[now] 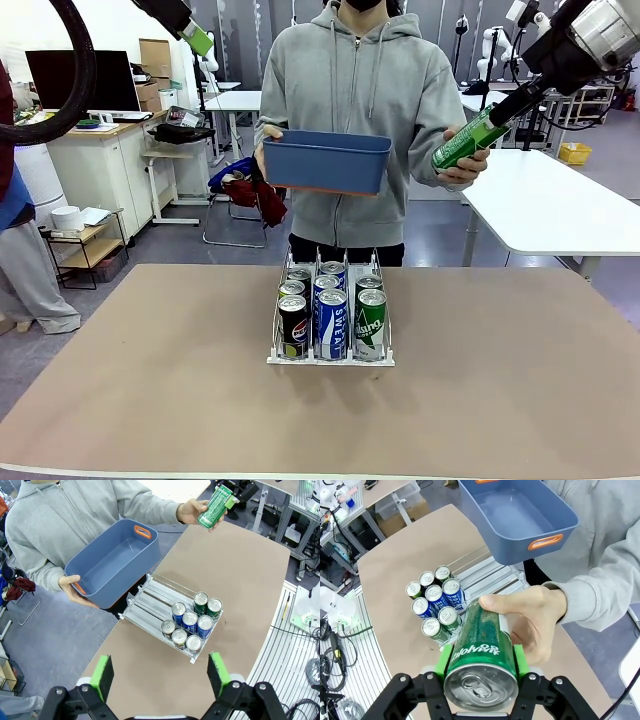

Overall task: Fill the beverage cans into the dispenser.
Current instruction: Pick up the Sprite handed by the human, then place the picked Sprite in the line of the Automatic Can Dispenser with the same cans.

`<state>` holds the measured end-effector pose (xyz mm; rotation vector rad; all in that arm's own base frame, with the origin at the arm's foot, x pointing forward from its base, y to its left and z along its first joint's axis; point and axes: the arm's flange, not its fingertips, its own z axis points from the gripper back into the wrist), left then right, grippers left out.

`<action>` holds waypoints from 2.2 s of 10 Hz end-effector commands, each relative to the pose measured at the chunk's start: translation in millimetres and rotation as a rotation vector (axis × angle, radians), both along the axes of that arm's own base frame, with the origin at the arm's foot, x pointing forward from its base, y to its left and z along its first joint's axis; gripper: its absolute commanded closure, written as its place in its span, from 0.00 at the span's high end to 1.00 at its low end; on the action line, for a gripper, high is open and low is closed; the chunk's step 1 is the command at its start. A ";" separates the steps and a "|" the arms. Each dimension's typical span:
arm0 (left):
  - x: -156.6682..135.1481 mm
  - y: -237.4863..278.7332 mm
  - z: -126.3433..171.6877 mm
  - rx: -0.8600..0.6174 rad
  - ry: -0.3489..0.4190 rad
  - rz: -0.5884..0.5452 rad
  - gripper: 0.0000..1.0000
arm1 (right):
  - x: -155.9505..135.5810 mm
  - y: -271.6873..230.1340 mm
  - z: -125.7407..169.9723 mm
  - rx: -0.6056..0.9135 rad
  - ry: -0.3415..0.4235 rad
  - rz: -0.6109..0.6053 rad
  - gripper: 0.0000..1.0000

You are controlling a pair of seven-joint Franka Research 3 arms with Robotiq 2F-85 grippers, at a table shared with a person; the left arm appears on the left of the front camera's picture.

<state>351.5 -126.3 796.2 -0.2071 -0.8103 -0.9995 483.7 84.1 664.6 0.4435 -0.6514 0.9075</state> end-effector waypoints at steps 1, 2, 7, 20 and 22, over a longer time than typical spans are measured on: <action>-3.7 2.9 -5.5 -0.009 0.008 -0.007 1.00 | -1.3 -0.4 -1.9 0.006 -0.014 -0.021 0.15; -3.7 2.9 -5.5 -0.009 0.008 -0.007 1.00 | -2.3 -0.6 -1.6 0.011 -0.021 -0.022 0.06; -3.7 2.9 -5.5 -0.009 0.008 -0.007 1.00 | 0.2 -2.0 1.5 0.002 -0.008 -0.009 0.00; -3.7 2.9 -5.5 -0.009 0.008 -0.007 1.00 | 0.2 -2.0 1.5 0.002 -0.008 -0.009 0.00; -3.7 2.9 -5.5 -0.009 0.008 -0.007 1.00 | 0.2 -2.0 1.5 0.002 -0.008 -0.009 0.00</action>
